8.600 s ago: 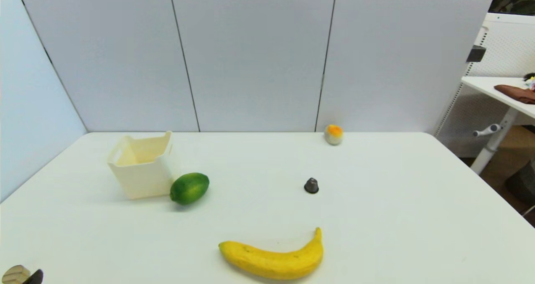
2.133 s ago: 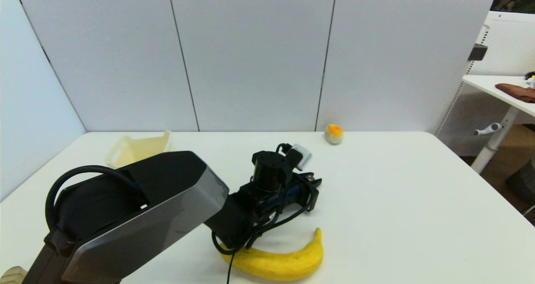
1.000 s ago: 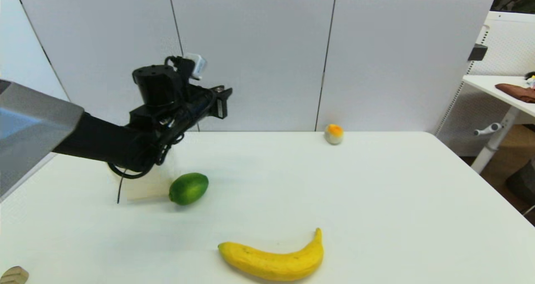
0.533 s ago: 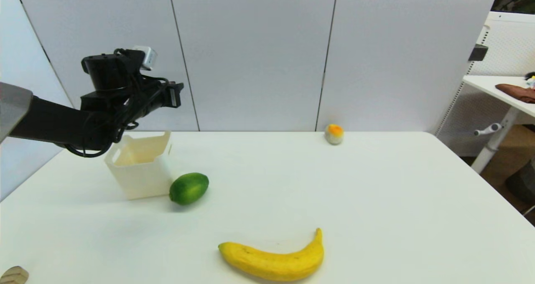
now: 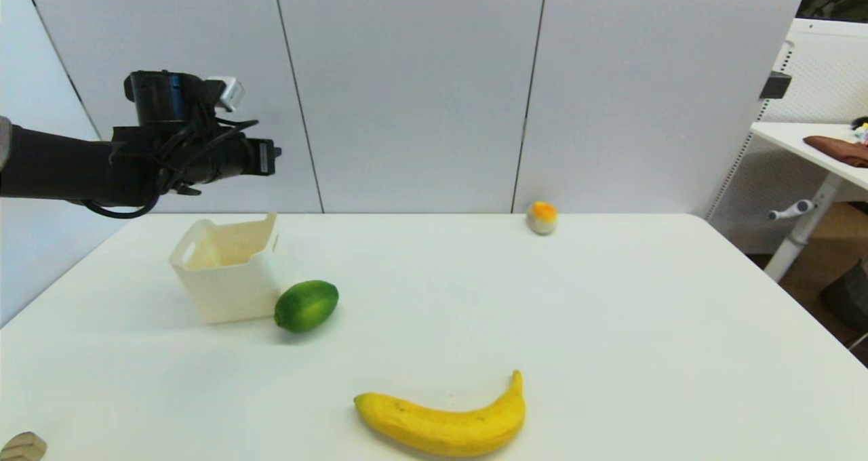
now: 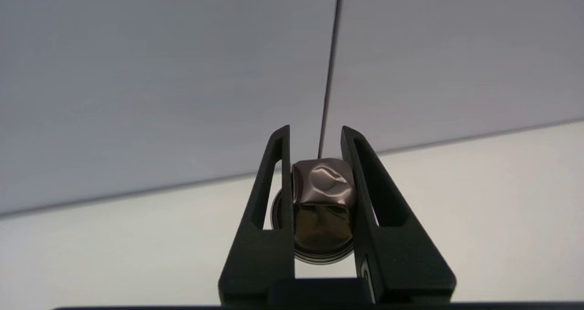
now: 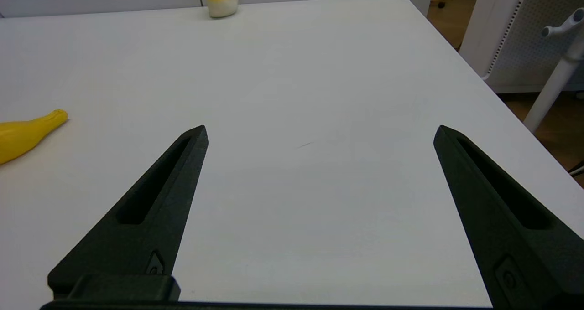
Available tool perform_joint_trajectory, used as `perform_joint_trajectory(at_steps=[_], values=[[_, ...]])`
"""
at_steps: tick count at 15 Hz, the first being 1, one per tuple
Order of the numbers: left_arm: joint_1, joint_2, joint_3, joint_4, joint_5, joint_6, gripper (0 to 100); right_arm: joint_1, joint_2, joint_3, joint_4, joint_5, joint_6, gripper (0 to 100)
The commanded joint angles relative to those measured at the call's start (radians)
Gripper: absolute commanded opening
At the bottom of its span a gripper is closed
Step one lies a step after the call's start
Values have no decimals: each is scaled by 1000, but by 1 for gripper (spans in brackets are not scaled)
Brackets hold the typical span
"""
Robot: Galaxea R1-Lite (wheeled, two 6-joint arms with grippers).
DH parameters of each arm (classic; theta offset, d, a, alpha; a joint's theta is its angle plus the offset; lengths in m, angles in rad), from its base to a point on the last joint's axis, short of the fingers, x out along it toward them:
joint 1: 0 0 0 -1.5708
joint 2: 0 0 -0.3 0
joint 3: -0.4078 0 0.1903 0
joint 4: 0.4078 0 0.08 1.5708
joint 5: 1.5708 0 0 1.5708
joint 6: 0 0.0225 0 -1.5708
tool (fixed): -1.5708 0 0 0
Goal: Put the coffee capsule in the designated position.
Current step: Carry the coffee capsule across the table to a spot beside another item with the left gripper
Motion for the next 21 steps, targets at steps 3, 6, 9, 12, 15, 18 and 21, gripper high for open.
perform_joint_trajectory(at_steps=[3, 6, 9, 12, 15, 18, 21], values=[[8, 19, -103, 286, 0, 0, 0, 1, 1, 0, 0, 0, 1, 100], [8, 42, -195, 389, -1, 2, 0, 0, 1, 0, 0, 0, 1, 100], [9, 70, -283, 536, 0, -1, 0, 1, 1, 0, 0, 0, 1, 100], [22, 100, -349, 625, 0, -3, 0, 0, 1, 0, 0, 0, 1, 100], [23, 125, -419, 755, 0, -4, 0, 0, 1, 0, 0, 0, 1, 100], [29, 142, -467, 837, 0, -6, 0, 0, 1, 0, 0, 0, 1, 100], [31, 162, -470, 837, 0, -6, 0, 0, 1, 0, 0, 0, 1, 100]])
